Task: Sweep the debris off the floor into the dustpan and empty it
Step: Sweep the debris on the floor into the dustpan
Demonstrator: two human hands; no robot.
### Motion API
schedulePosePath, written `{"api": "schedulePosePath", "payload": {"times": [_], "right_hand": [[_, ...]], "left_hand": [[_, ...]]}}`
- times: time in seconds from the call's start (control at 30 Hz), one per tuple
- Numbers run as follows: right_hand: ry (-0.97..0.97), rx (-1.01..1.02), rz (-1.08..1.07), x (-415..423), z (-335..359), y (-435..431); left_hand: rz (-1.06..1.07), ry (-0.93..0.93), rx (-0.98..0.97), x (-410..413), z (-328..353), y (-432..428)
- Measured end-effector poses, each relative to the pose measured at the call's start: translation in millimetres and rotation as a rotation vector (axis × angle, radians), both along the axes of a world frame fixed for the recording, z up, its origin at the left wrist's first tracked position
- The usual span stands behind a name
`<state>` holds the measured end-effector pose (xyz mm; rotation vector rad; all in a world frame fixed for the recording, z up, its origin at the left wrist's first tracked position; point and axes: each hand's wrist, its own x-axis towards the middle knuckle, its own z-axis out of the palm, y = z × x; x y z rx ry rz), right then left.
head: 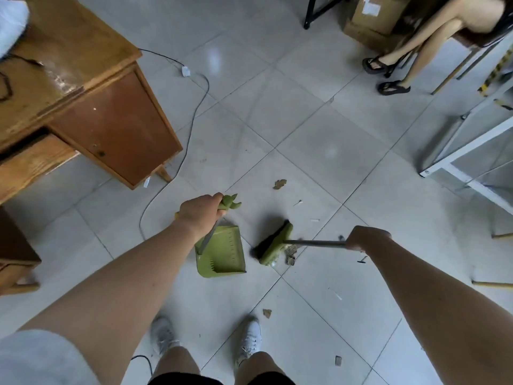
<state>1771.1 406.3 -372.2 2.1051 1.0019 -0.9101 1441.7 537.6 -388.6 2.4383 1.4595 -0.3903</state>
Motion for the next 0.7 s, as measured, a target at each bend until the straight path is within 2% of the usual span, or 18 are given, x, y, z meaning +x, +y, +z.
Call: {"api": "schedulePosePath", "payload": {"times": [0.17,0.27,0.37,0.53,0.7], "right_hand": [[0.069,-0.021,-0.261,33.5,1.5,5.2],[0.054,0.042,-0.315,40.3,17.3,23.7],[0.132,0.066,-0.445,48.0,16.7,48.4],[0.205,0.237,-0.741,30.5,-7.9,106.1],[0.263,0.346,-0.773,1.7,-59.0,173.5]], "left_hand": [[-0.129,-0.024,0.033,34.0,-1.1,3.8],[-0.213,-0.014,0.074,46.7,-3.2,12.3],[-0.287,0.009,0.114,54.3,-7.0,26.9],[-0.294,-0.028,0.187,49.6,-14.6,73.4],[-0.219,-0.184,0.047,51.4,-24.5,132.1]]}}
